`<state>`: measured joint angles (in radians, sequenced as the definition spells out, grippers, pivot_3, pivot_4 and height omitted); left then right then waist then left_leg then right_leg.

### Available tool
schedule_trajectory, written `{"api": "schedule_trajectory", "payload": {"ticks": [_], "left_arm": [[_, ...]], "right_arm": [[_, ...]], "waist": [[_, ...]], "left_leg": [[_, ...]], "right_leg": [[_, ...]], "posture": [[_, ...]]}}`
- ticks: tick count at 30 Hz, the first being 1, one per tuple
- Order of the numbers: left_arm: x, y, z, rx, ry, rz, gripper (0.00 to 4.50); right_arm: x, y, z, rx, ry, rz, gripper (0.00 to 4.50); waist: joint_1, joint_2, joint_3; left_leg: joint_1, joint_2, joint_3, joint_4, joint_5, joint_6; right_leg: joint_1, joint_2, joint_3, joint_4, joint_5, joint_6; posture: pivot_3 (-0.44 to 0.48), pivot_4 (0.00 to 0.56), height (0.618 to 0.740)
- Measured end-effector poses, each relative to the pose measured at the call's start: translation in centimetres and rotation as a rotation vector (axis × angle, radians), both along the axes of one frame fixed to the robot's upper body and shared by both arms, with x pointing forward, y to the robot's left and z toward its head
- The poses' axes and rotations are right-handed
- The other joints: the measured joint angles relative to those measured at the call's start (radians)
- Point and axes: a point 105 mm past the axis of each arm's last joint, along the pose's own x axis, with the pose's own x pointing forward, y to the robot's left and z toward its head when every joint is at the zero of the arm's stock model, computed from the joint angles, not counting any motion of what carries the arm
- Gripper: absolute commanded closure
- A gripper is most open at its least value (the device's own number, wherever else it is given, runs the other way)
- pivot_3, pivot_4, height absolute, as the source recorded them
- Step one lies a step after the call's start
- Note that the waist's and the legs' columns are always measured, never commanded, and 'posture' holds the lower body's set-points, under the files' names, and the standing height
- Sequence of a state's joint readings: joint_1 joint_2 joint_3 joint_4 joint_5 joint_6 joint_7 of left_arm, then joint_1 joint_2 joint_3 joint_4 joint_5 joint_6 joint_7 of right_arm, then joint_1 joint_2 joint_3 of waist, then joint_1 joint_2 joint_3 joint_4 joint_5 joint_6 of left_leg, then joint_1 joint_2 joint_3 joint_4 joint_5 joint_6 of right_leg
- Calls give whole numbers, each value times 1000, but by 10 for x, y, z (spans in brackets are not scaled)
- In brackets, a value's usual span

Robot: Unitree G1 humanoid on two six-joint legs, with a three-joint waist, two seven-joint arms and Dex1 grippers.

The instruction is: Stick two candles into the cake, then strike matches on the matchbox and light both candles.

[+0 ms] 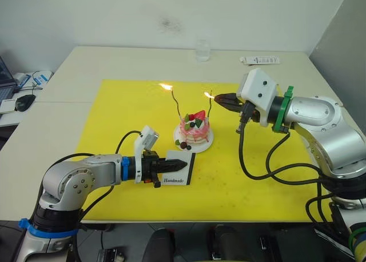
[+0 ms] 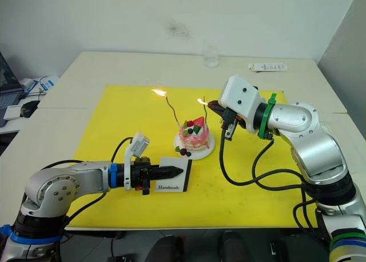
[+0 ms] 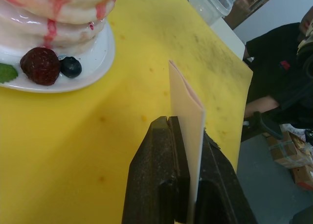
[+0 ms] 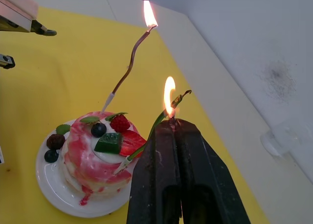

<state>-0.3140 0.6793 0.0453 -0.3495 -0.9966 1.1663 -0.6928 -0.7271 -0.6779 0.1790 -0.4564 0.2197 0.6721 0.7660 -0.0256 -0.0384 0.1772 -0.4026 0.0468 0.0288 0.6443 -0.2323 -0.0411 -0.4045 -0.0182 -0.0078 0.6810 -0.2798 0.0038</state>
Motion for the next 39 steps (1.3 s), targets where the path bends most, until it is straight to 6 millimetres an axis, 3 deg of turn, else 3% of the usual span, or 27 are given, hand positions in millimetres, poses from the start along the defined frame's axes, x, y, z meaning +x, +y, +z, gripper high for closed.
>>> {"api": "schedule_trajectory", "payload": {"ticks": [39], "left_arm": [[0,-3,1,-13,-5,-11,4500]], "right_arm": [[-5,3,11,9,-21,21,4464]], "waist": [[0,0,0]], "left_leg": [[0,0,0,0,0,0]], "right_leg": [[0,0,0,0,0,0]], "posture": [[0,150,740]]}}
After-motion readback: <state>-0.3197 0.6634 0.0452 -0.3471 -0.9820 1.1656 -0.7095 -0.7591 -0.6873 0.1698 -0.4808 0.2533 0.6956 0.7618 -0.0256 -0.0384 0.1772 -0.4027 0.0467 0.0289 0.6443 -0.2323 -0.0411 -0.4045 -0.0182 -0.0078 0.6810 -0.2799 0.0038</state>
